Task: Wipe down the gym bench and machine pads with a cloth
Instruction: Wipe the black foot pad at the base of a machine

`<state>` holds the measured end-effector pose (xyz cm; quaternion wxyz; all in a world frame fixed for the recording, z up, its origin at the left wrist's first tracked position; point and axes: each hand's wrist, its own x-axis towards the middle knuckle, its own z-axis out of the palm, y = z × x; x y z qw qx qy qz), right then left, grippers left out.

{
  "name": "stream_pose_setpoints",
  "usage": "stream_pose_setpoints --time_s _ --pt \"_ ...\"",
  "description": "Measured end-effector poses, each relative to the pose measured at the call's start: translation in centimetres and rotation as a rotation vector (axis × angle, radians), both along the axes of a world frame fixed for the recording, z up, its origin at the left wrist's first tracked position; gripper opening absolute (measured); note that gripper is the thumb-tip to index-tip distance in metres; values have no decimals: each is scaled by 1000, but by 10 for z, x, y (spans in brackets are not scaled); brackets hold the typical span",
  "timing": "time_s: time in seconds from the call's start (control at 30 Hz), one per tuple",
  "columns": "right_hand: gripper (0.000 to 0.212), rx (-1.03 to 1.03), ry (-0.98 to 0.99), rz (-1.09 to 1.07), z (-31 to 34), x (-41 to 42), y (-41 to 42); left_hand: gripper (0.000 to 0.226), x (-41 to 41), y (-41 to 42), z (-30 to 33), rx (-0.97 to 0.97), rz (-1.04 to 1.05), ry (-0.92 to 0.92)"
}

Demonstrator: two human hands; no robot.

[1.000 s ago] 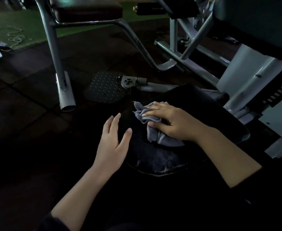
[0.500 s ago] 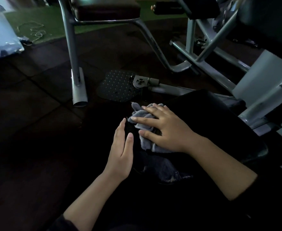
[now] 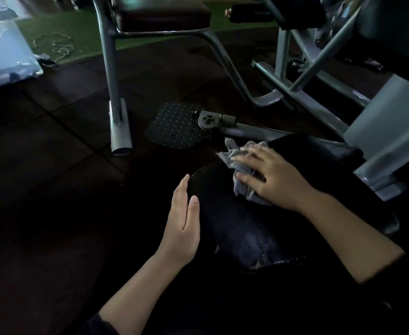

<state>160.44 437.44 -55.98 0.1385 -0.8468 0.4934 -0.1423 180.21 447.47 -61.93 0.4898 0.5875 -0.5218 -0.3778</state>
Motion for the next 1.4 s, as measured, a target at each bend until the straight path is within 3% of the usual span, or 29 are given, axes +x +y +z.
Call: stream_pose_setpoints --time_s 0.17,0.37,0.53,0.67,0.87,1.03,1.2,1.4 --pt "67 -16 91 60 5 30 42 59 0 -3 -1 -29 9 1" --pt "46 70 57 78 9 62 -1 57 0 -4 0 -20 6 -4" --pt "37 76 -24 -26 2 25 -37 47 0 0 0 -6 -8 -6" --pt "40 34 -58 -80 3 0 -2 47 1 -1 -3 -28 -17 3" --pt "54 -26 -6 61 3 39 59 57 -1 -7 -7 -82 9 52" --pt "44 63 -18 69 3 67 16 59 -2 -9 -10 -80 3 159" --pt "35 66 -38 -59 6 47 -26 57 1 -5 -22 -132 -24 352" --pt "35 -23 -139 -26 4 14 21 61 0 -8 -23 -180 -24 426"
